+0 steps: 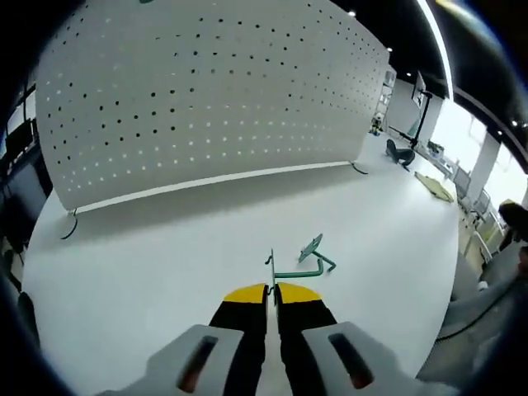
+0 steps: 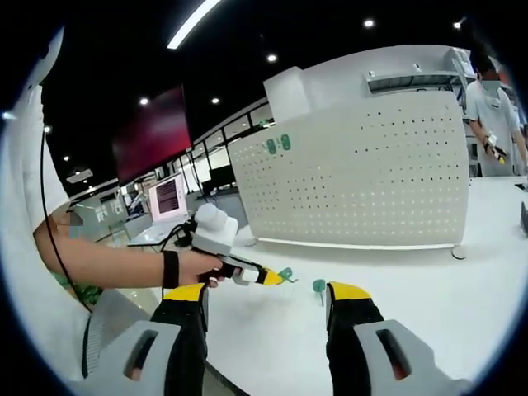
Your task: Insert the hook assembly into the mounting plate slot until the hook locks in place.
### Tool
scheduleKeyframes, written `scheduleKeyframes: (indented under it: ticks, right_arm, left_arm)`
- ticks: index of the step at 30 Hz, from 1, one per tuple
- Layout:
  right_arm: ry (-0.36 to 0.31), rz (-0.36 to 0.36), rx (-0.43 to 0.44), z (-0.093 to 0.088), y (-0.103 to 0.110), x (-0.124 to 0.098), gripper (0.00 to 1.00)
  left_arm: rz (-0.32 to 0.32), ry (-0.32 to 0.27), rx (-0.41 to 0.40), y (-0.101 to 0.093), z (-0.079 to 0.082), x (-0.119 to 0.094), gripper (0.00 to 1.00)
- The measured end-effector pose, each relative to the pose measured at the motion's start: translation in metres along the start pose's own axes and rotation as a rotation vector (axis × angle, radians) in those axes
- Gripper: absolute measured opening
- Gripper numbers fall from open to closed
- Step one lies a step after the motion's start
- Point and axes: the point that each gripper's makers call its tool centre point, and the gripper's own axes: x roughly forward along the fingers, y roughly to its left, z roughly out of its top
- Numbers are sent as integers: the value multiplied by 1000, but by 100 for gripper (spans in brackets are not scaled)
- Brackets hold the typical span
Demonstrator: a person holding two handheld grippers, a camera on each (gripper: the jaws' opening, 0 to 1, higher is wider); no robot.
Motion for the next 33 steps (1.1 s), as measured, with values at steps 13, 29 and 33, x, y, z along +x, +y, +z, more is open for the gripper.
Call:
scheduleKeyframes:
  ticks: [13, 29, 33]
  right_arm:
    - [3, 41, 4, 1, 9, 9, 56]
    - [-5, 105, 5, 7, 31, 16, 53]
    - [-9, 110, 9, 8, 34, 16, 52]
  left_arm:
    - [-63, -113, 10, -23, 18, -32, 4]
    - [-189, -200, 0, -58, 10, -66, 4]
    - [-192, -212, 9, -65, 9, -74, 4]
